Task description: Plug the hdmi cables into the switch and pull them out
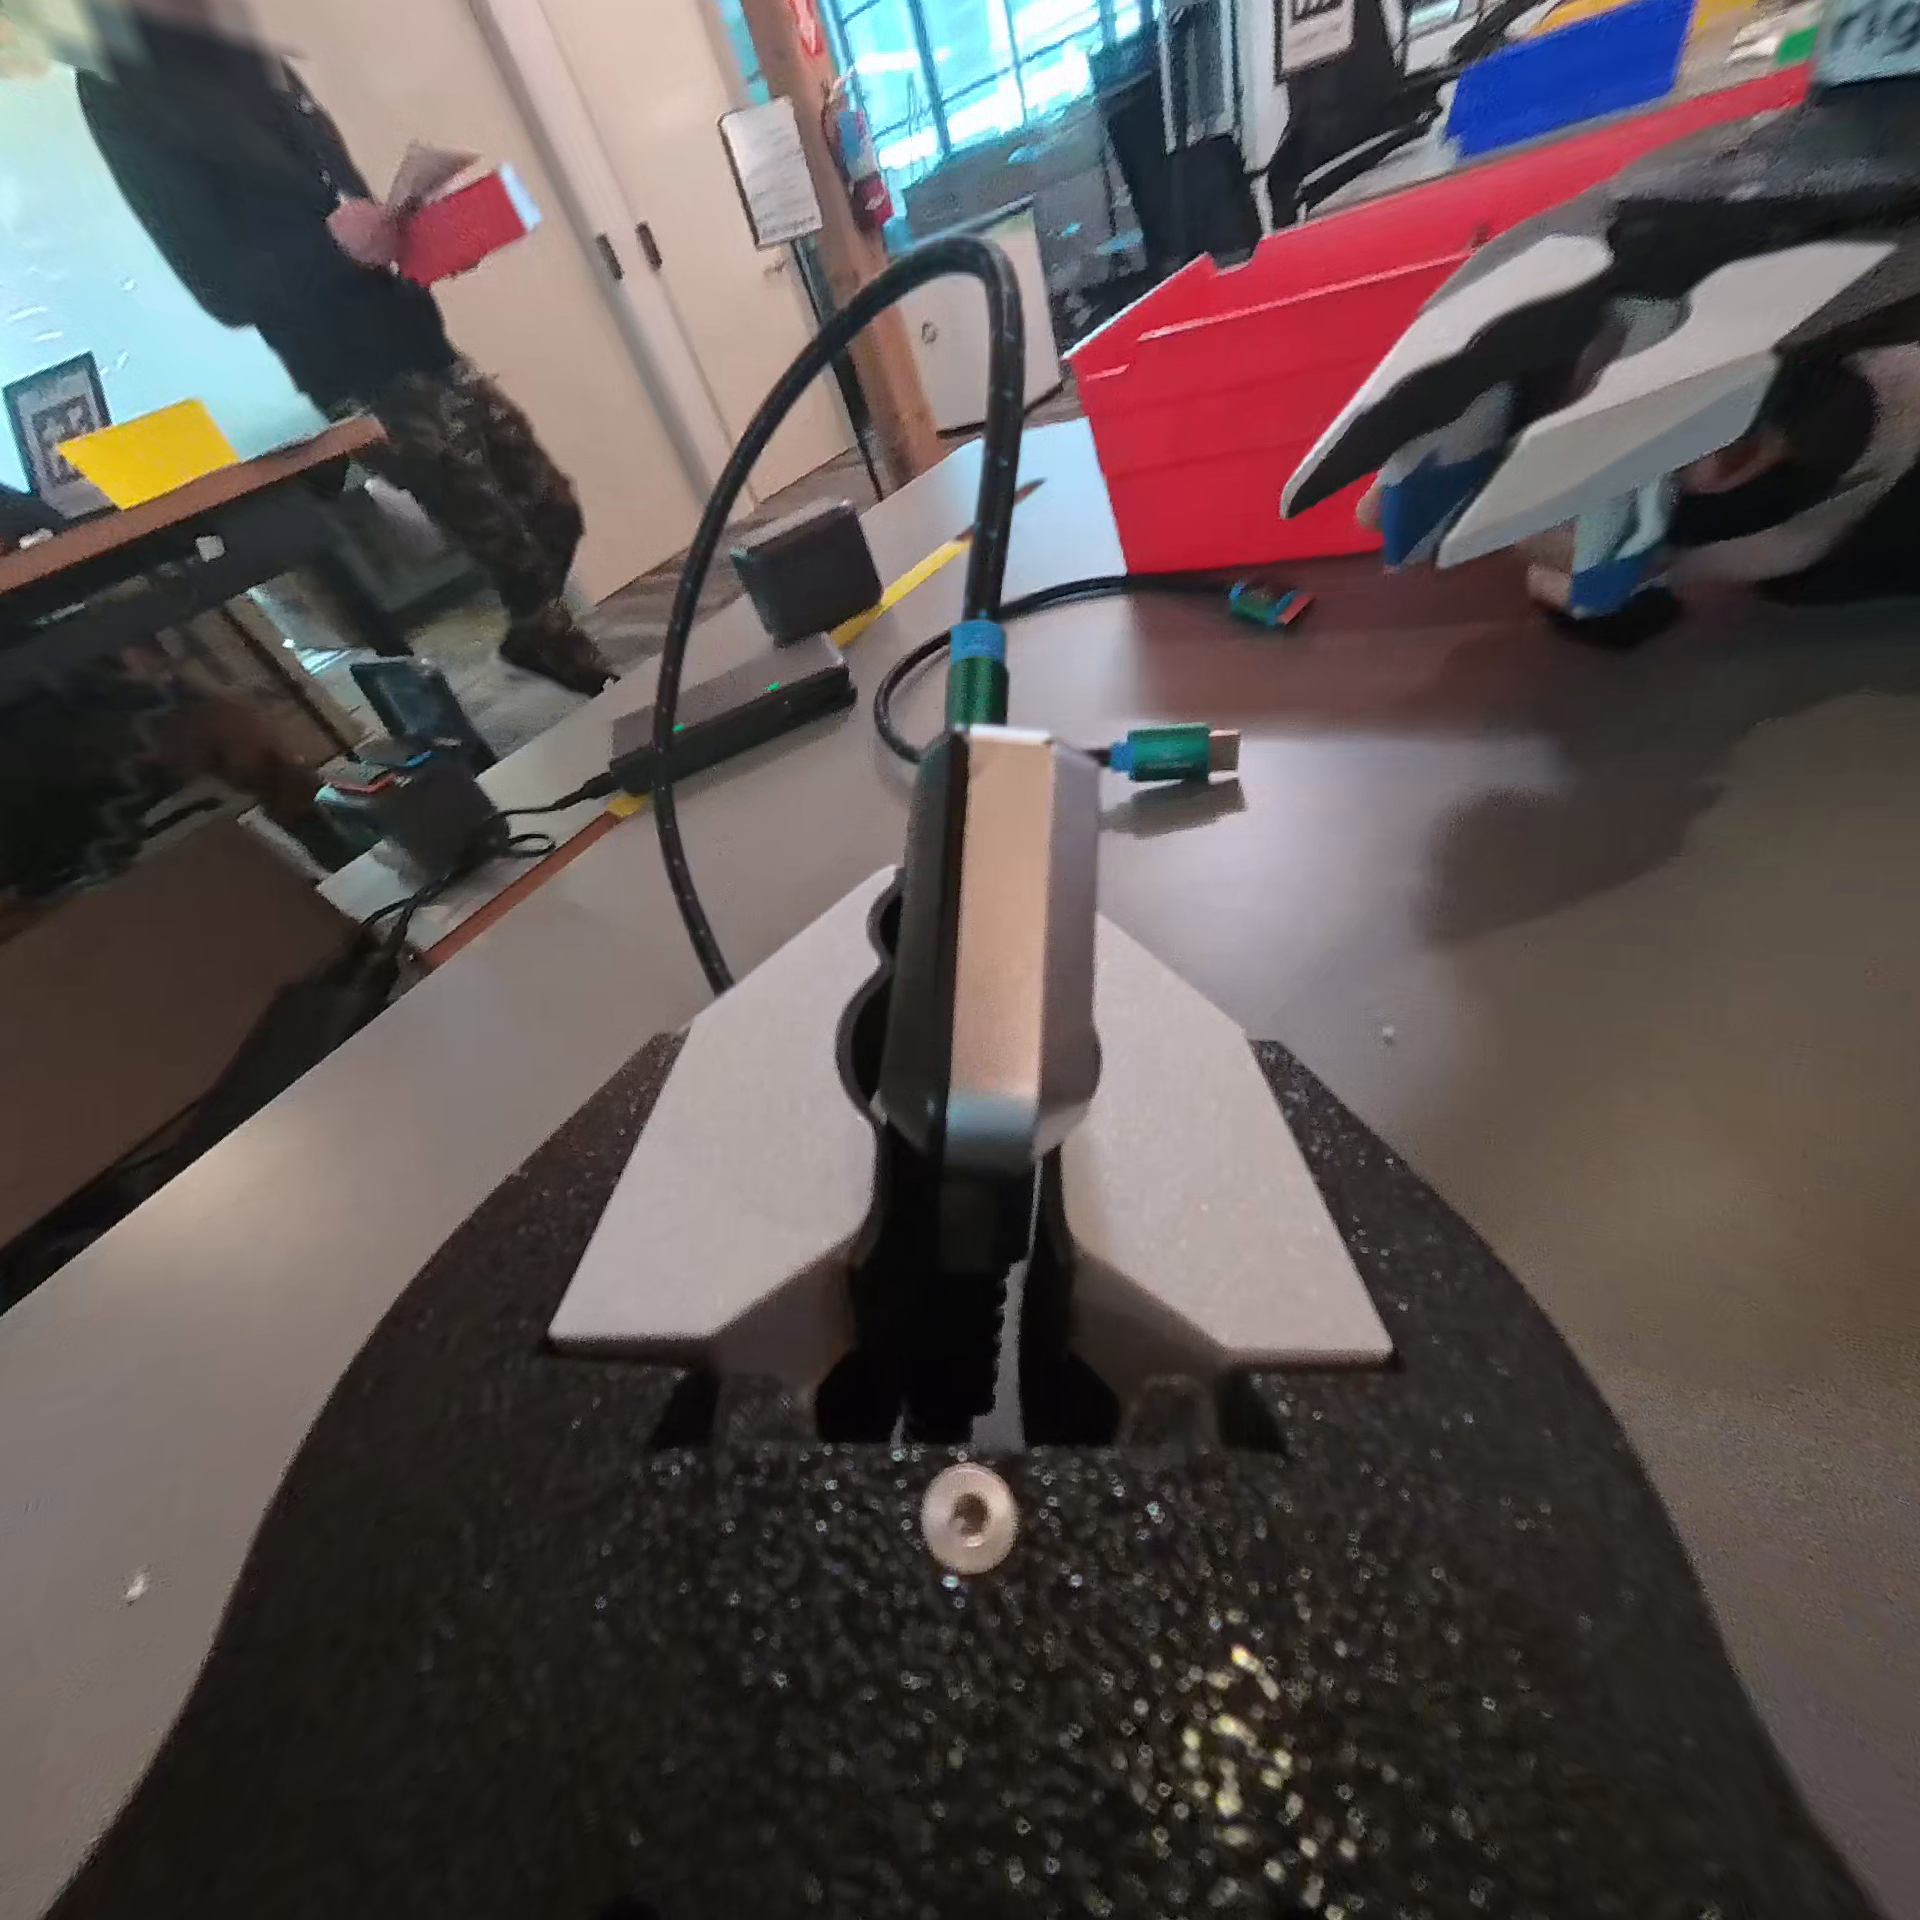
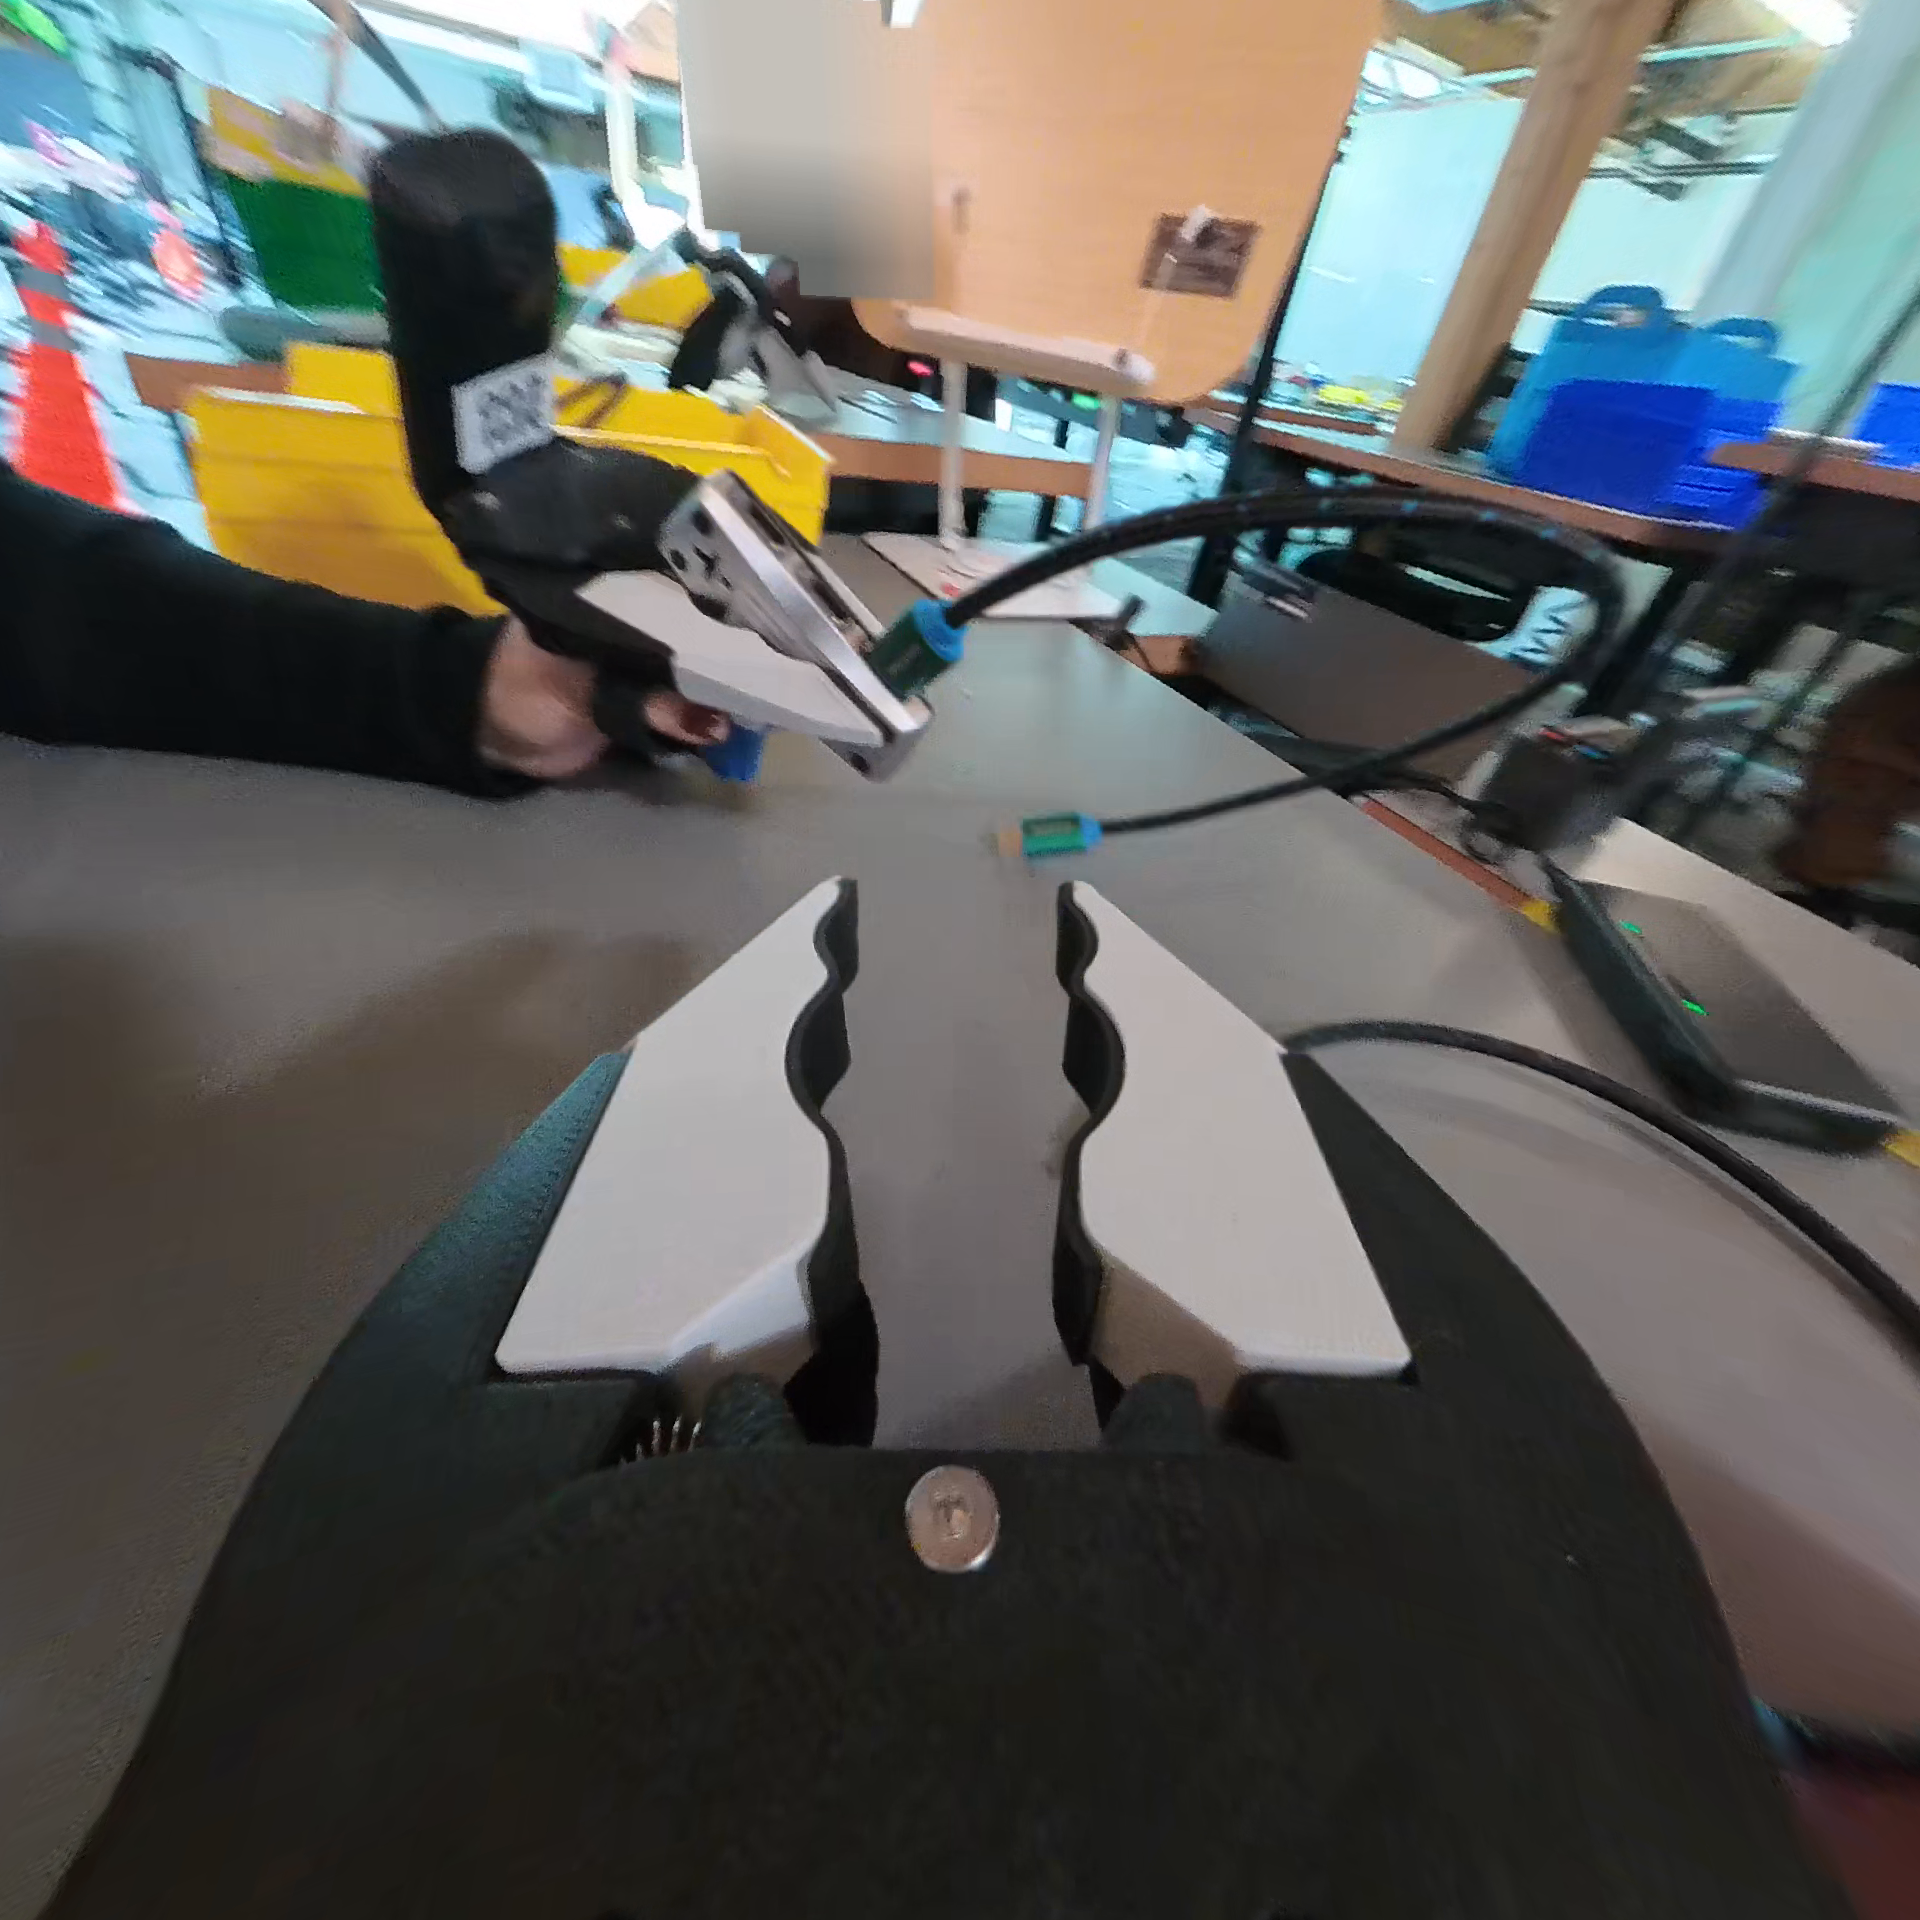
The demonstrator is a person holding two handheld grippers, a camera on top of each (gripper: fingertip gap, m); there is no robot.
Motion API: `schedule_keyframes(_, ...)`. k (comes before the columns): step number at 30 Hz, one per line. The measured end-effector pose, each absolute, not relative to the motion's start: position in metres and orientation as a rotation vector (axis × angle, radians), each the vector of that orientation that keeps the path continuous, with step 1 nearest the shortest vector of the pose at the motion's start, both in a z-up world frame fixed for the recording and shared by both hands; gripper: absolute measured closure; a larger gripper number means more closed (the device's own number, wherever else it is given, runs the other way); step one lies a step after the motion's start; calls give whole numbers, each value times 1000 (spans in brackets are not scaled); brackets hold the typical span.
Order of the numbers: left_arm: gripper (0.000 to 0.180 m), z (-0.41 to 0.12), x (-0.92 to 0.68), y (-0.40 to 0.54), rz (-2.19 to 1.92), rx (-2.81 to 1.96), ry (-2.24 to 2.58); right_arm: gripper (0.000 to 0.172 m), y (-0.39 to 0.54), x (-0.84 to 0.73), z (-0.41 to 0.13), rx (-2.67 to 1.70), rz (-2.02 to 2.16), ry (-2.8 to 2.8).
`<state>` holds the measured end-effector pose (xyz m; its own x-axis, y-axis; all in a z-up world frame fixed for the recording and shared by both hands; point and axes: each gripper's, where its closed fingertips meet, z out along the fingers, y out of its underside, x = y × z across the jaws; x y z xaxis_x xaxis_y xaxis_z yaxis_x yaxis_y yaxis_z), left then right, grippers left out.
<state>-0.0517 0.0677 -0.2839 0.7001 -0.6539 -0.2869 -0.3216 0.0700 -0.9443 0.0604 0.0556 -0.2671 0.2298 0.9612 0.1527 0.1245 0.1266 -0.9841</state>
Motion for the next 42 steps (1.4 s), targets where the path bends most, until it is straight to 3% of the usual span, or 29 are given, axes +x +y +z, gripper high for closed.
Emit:
schedule_keyframes(12,158,-334,-62,76,52,-1663,1124,129,107,107,-299,-1649,416,-1168)
schedule_keyframes(15,146,-324,-56,75,-35,-1671,1065,126,107,111,-308,-1773,459,-1177)
schedule_keyframes(19,116,-293,-40,56,-193,-1495,1041,123,107,101,-321,-1864,515,-1203)
schedule_keyframes(25,103,-244,-27,28,-271,-1289,961,135,119,75,-348,-2005,553,-1186)
schedule_keyframes(27,103,-243,-18,19,-314,-1305,952,160,118,72,-353,-2047,565,-1177)
schedule_keyframes(30,110,-251,6,0,-382,-1364,968,162,109,85,-352,-2129,502,-1111)
schedule_keyframes(38,163,-274,66,-33,-591,-1683,837,162,29,116,-335,-2136,638,-821)
schedule_keyframes(42,163,-295,80,-31,-840,-1950,637,162,-12,109,-321,-1993,723,-881)
